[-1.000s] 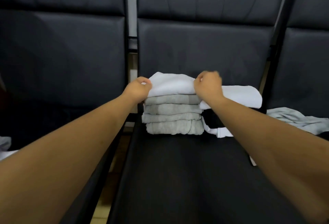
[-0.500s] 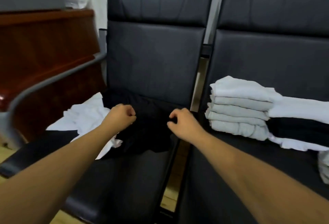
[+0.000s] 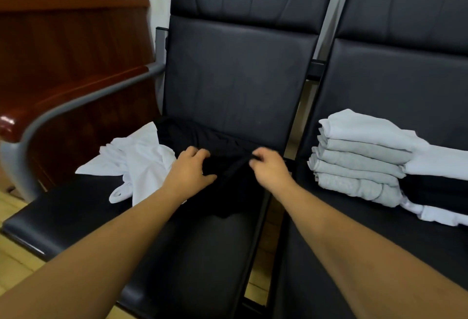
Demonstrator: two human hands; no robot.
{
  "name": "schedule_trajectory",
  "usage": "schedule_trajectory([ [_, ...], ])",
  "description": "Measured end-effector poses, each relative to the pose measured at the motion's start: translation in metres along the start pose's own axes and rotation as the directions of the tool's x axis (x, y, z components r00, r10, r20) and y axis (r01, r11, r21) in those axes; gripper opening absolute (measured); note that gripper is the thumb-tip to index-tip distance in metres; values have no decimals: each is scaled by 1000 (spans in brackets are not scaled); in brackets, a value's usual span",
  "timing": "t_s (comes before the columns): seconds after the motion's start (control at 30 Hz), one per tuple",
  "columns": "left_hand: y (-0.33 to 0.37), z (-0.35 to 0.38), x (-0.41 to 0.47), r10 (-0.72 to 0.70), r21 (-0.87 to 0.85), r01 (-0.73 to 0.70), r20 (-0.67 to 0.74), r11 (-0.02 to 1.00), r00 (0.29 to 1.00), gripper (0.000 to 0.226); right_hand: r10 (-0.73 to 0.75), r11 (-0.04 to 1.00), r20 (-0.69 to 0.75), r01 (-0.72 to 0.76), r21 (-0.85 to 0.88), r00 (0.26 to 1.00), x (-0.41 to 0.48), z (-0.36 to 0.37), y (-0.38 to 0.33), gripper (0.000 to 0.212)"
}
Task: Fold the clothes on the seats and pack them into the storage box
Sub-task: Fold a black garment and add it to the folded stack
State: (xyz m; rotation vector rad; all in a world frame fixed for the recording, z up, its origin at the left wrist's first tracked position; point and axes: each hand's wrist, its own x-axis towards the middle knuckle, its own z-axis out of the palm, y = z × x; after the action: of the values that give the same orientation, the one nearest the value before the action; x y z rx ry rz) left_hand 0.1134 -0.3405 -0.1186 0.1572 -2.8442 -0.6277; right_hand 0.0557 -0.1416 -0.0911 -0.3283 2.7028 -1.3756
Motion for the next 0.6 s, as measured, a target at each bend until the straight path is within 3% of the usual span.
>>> schedule_trajectory([
  [0.03,5,-4,4,40,-95,-41,-8,995,999,70,22,983,-11,-19,180,1000,4,-9,-11,12],
  [0.1,16,-13,15,56,-247,-46,32,968,998,87,75,831,66,-99,547,995,5,-26,-34,20],
  [0.17,30,-22,26,22,-292,5,91,956,996,92,48,675,123,-123,728,991,-3,-49,-57,21],
  [0.27,49,-42,40,-29,-180,49,116,982,993,52,-57,564,59,-16,826,997,-18,-80,-86,25],
  [0.33,58,-58,45,-37,-147,41,25,988,999,26,-75,574,-47,81,815,996,-24,-100,-96,25],
  [0.43,66,-83,41,2,-224,-35,-142,974,990,9,-6,714,-193,139,686,981,-33,-125,-94,20],
  [0.5,74,-106,38,27,-245,-75,-194,967,981,9,57,754,-229,108,648,972,-40,-137,-87,18],
  [0.6,88,-142,41,70,-181,-131,-311,975,948,26,91,786,-191,47,616,977,-48,-147,-84,16],
])
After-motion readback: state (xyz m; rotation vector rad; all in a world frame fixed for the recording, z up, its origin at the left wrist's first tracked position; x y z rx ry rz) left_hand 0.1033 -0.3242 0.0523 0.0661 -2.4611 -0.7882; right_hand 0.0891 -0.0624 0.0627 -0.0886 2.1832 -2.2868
